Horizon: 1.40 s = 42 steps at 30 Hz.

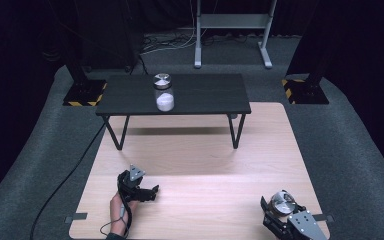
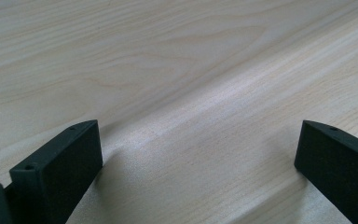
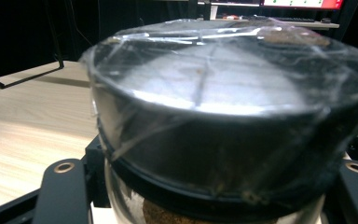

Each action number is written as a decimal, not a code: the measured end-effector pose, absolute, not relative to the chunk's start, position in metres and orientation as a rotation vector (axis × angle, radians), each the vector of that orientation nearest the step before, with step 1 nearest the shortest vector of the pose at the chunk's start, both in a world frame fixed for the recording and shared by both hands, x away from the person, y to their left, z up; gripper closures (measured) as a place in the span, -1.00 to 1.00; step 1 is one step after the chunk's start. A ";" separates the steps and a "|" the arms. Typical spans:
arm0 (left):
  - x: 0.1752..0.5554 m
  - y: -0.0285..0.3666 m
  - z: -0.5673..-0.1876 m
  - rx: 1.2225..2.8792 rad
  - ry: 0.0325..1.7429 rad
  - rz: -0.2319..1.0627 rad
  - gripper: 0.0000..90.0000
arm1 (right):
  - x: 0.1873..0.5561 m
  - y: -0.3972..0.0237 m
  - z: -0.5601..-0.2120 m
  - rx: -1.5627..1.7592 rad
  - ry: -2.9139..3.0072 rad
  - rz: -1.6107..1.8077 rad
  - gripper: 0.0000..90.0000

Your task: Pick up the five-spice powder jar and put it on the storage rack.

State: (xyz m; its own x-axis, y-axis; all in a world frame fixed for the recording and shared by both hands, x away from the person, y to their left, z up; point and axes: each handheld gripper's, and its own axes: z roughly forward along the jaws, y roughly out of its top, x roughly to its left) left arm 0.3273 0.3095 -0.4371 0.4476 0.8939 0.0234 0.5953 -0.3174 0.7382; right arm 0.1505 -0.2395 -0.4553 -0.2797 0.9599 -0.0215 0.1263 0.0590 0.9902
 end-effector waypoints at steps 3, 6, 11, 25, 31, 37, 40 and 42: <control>0.327 0.310 -0.437 2.035 1.242 0.576 -0.99 | 0.152 -0.240 -0.453 1.123 1.539 1.323 -0.35; 0.327 0.310 -0.437 2.035 1.241 0.575 -0.99 | 0.154 -0.240 -0.450 1.112 1.542 1.321 -0.35; 0.327 0.310 -0.437 2.036 1.240 0.575 -0.99 | 0.158 -0.240 -0.445 1.092 1.542 1.323 -0.35; 0.327 0.310 -0.437 2.036 1.240 0.575 -0.99 | 0.170 -0.243 -0.432 1.064 1.544 1.345 -0.35; 0.327 0.310 -0.437 2.037 1.240 0.576 -0.99 | 0.178 -0.243 -0.425 1.045 1.556 1.339 -0.35; 0.327 0.310 -0.437 2.036 1.240 0.575 -0.99 | 0.188 -0.243 -0.419 1.029 1.567 1.346 -0.35; 0.327 0.310 -0.437 2.036 1.240 0.576 -0.99 | 0.192 -0.243 -0.415 1.020 1.571 1.348 -0.35; 0.327 0.310 -0.437 2.036 1.240 0.575 -0.99 | 0.195 -0.242 -0.413 1.012 1.577 1.339 -0.35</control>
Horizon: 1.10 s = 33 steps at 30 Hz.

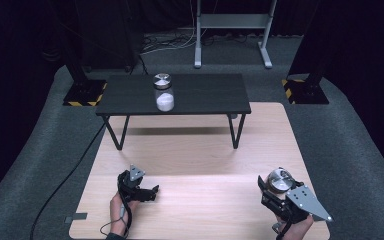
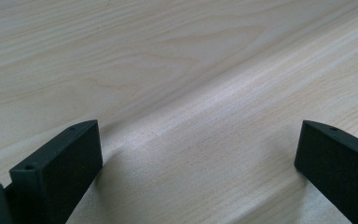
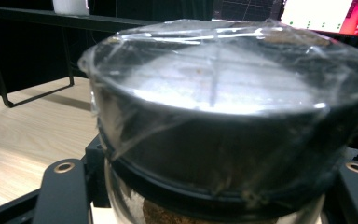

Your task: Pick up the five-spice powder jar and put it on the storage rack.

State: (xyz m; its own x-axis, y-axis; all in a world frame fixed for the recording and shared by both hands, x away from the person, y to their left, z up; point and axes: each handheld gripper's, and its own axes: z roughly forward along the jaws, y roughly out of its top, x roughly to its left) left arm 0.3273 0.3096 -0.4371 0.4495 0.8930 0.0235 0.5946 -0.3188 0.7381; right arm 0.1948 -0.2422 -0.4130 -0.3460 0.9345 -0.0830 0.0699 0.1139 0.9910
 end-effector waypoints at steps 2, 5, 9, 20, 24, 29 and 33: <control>0.327 0.310 -0.437 2.036 1.240 0.575 -0.99 | 0.198 -0.243 -0.411 1.012 1.578 1.343 -0.35; 0.327 0.310 -0.437 2.036 1.240 0.575 -0.99 | 0.202 -0.243 -0.409 1.011 1.579 1.349 -0.35; 0.327 0.310 -0.437 2.036 1.240 0.574 -0.99 | 0.209 -0.243 -0.405 1.003 1.587 1.347 -0.35; 0.328 0.310 -0.437 2.036 1.240 0.574 -0.99 | 0.228 -0.244 -0.393 1.006 1.621 1.336 -0.35; 0.328 0.310 -0.437 2.036 1.240 0.573 -0.99 | 0.236 -0.244 -0.388 1.002 1.635 1.331 -0.35; 0.328 0.310 -0.437 2.036 1.240 0.572 -0.99 | 0.249 -0.243 -0.382 1.007 1.653 1.328 -0.35; 0.328 0.310 -0.437 2.036 1.241 0.571 -0.99 | 0.259 -0.242 -0.377 1.002 1.669 1.319 -0.35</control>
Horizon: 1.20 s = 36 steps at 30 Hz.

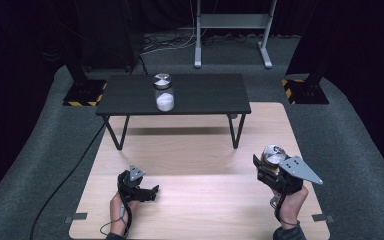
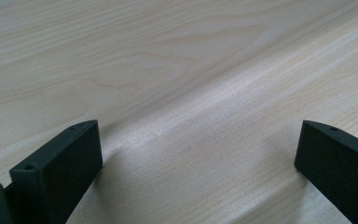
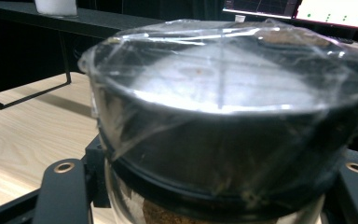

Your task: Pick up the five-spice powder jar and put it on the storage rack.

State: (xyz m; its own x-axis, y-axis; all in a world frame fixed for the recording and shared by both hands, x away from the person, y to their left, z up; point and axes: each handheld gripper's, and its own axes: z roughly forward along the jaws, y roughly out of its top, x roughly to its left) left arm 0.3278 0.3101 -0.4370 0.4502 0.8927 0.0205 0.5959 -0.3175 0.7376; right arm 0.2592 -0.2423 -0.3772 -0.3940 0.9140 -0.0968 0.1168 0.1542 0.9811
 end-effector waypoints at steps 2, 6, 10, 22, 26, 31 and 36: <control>0.328 0.310 -0.437 2.035 1.241 0.571 -0.99 | 0.262 -0.242 -0.376 1.003 1.673 1.319 -0.35; 0.328 0.310 -0.437 2.036 1.241 0.570 -0.99 | 0.271 -0.241 -0.370 0.996 1.684 1.312 -0.35; 0.328 0.310 -0.437 2.036 1.240 0.570 -0.99 | 0.279 -0.242 -0.367 1.012 1.685 1.322 -0.35; 0.328 0.310 -0.437 2.037 1.240 0.569 -0.99 | 0.299 -0.240 -0.358 1.017 1.708 1.311 -0.35; 0.328 0.310 -0.437 2.037 1.239 0.570 -0.99 | 0.309 -0.240 -0.353 1.017 1.717 1.298 -0.35; 0.328 0.310 -0.437 2.037 1.239 0.571 -0.99 | 0.315 -0.240 -0.349 1.023 1.718 1.293 -0.35; 0.328 0.310 -0.437 2.037 1.238 0.572 -0.99 | 0.322 -0.241 -0.344 1.022 1.715 1.295 -0.35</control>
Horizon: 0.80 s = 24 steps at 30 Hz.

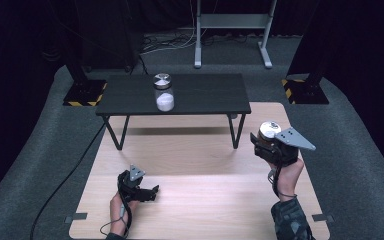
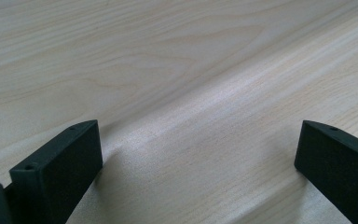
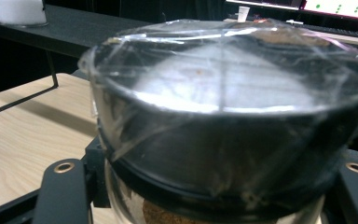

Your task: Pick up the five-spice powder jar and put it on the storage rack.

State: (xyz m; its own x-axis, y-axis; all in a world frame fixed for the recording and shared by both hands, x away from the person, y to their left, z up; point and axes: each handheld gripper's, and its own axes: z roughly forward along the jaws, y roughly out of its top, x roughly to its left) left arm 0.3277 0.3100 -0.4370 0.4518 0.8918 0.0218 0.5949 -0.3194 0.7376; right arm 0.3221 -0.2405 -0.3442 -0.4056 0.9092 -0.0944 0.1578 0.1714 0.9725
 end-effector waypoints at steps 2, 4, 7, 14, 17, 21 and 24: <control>0.328 0.310 -0.437 2.038 1.238 0.572 -0.99 | 0.325 -0.241 -0.342 1.021 1.715 1.297 -0.35; 0.328 0.310 -0.437 2.037 1.238 0.572 -0.99 | 0.328 -0.240 -0.339 1.017 1.718 1.294 -0.35; 0.328 0.310 -0.437 2.037 1.238 0.572 -0.99 | 0.332 -0.238 -0.335 1.006 1.723 1.292 -0.35; 0.328 0.310 -0.437 2.037 1.238 0.571 -0.99 | 0.340 -0.234 -0.324 0.982 1.730 1.291 -0.35; 0.328 0.310 -0.437 2.037 1.238 0.571 -0.99 | 0.343 -0.234 -0.320 0.977 1.728 1.303 -0.35; 0.328 0.310 -0.437 2.037 1.239 0.571 -0.99 | 0.348 -0.233 -0.313 0.969 1.735 1.312 -0.35; 0.328 0.310 -0.437 2.037 1.238 0.571 -0.99 | 0.352 -0.230 -0.307 0.956 1.742 1.313 -0.35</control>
